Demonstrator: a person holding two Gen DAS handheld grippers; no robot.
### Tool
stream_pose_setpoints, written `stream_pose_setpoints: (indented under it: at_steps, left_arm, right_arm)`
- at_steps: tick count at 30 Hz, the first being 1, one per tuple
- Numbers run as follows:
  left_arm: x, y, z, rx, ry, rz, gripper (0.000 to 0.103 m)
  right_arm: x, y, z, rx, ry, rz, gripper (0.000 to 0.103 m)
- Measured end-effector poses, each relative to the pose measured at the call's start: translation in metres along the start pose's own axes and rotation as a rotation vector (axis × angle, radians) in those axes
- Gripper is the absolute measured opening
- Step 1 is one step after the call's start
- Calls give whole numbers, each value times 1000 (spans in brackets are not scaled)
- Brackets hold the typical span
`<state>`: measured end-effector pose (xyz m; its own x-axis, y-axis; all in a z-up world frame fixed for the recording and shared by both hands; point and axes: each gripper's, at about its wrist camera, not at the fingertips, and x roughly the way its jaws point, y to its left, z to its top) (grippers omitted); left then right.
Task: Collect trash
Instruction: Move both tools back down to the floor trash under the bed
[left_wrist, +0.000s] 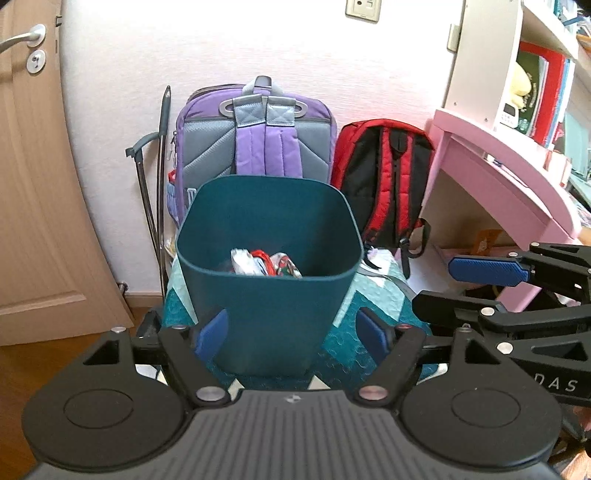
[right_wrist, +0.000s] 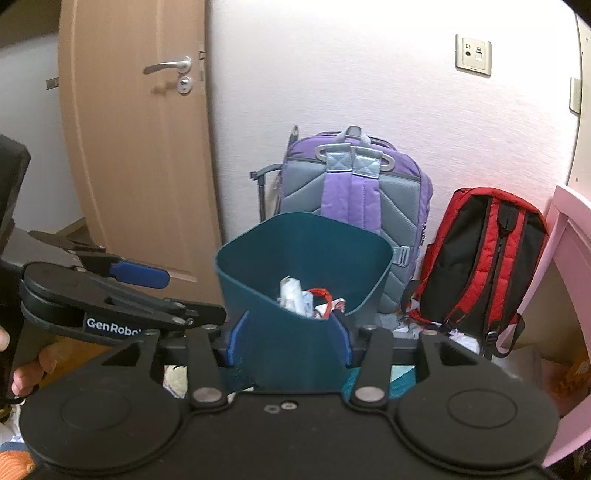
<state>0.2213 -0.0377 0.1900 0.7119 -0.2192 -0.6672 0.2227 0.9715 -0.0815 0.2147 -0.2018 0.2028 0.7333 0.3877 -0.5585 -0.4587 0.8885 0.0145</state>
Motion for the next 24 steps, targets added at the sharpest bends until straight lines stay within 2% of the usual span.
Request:
stream_pose_setpoints:
  at_steps: [3,14,21,24]
  left_arm:
    - [-9,1,-13,-12,3,-14,82]
    - [-15,21,-79,-59,0,-19,88]
    - [22,44,-124,-106,26,-7,88]
    - [52,58,-148,-141,77,-2,88]
  right_arm:
    - [-9,7,-9,-5,0,22,49]
    - [-9,18,-64,13,33,81,50]
    - [26,24,-122,-3,94,129,51]
    - [56,23,-156,5,153,128,52]
